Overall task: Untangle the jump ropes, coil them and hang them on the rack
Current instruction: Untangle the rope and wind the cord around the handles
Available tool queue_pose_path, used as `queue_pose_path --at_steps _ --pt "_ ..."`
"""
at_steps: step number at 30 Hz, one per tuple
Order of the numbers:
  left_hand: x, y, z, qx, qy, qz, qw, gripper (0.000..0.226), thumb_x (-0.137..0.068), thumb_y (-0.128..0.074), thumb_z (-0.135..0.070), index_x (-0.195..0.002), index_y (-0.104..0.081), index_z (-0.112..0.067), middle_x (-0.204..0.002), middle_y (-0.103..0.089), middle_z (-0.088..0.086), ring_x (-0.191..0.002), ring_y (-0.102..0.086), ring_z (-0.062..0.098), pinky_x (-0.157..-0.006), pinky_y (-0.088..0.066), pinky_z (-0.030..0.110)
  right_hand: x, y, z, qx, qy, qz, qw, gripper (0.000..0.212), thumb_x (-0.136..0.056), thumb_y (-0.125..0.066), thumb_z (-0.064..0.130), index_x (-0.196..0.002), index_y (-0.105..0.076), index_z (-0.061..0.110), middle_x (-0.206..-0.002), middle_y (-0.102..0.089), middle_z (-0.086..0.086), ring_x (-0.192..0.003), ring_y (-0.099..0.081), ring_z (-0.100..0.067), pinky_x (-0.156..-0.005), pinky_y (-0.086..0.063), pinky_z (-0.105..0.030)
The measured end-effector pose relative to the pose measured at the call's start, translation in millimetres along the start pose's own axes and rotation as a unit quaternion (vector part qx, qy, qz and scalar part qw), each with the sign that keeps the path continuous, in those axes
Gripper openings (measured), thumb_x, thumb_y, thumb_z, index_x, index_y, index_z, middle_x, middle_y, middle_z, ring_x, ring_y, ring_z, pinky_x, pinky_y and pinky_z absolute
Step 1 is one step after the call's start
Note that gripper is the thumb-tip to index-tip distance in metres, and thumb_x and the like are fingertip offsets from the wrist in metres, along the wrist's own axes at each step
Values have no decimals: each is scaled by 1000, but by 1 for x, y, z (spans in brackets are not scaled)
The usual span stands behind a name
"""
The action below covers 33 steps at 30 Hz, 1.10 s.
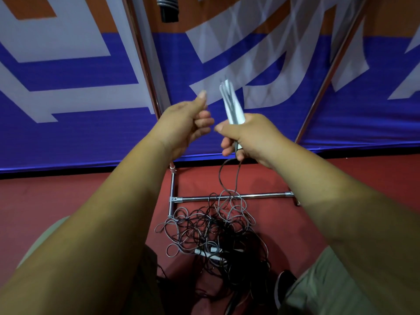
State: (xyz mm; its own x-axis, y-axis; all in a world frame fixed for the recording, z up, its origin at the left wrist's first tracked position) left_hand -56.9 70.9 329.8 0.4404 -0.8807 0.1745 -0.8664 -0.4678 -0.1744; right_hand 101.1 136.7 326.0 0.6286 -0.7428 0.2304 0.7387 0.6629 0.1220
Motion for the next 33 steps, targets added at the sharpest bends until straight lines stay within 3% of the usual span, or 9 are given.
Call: queue_pose_path --at_steps 3,5,9,15,18,22,25,28,33 --pt "1 -6 26 -113 77 105 985 40 -89 -59 -6 -130 -62 -5 -116 -74 8 -106 -73 22 -98 -54 40 4 6 10 -91 3 -16 996 24 -100 -74 22 -118 -72 5 -68 -72 -4 -66 -75 -20 -38 -39 -22" --pt "14 -19 39 -245 78 254 932 58 -82 -59 1 -138 -62 -13 -134 -69 8 -123 -63 21 -106 -47 42 8 9 18 -147 5 -11 989 30 -102 -71 22 -126 -70 5 -70 -73 -2 -70 -77 -19 -37 -37 -19" --pt "36 -39 39 -313 59 383 867 33 -107 -60 -15 -139 -61 -14 -137 -68 7 -135 -58 14 -122 -39 37 14 19 30 -186 21 8 982 25 -106 -63 20 -129 -70 14 -91 -80 -7 -90 -81 -24 -38 -37 -16" --pt "27 -33 34 -256 46 319 911 16 -108 -58 -23 -112 -54 -8 -124 -75 14 -127 -67 30 -116 -45 48 17 34 38 -196 36 7 980 28 -108 -60 18 -135 -66 18 -110 -81 -10 -98 -80 -28 -47 -51 -17" --pt "18 -23 28 -265 21 231 936 18 -109 -56 -23 -109 -54 -5 -94 -76 14 -92 -72 33 -95 -54 48 14 36 36 -203 38 2 978 30 -106 -63 14 -136 -61 9 -108 -81 -16 -97 -80 -35 -61 -63 -25" --pt "13 -10 11 -224 -8 182 957 40 -104 -62 -44 -115 -74 -7 -79 -44 3 -76 -46 21 -89 -52 45 8 38 31 -197 40 -21 979 32 -105 -66 14 -134 -58 4 -107 -81 -17 -97 -80 -34 -72 -66 -33" --pt "11 -5 -2 -181 -45 156 970 42 -110 -52 -39 -114 -74 -4 -77 -43 3 -74 -43 20 -88 -47 44 6 40 31 -196 42 -34 979 32 -105 -68 15 -131 -57 1 -104 -81 -16 -96 -81 -32 -70 -65 -32" --pt "16 2 -15 -254 -108 149 950 26 -111 -53 -25 -113 -75 -11 -84 -55 5 -81 -51 18 -89 -49 35 7 39 34 -191 39 -16 981 30 -104 -67 14 -128 -56 -1 -104 -81 -19 -98 -80 -31 -71 -65 -33" --pt "20 16 -30 -498 -141 107 849 17 -101 -69 -17 -105 -77 -31 -92 -77 -10 -87 -69 -3 -84 -52 18 17 26 30 -124 -38 87 988 29 -105 -65 11 -123 -51 -7 -111 -77 -28 -97 -79 -41 -81 -67 -38"
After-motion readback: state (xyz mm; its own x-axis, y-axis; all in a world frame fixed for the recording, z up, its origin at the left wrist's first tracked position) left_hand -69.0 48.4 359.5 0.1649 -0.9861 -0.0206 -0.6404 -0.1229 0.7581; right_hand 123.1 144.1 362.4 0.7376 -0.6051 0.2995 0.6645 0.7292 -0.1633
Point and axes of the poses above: each hand's wrist, its own x-axis away from the middle knuckle, its own y-axis out of the back of the hand, z = x × y, the point moved 5 cm from there along -x, towards the middle knuckle
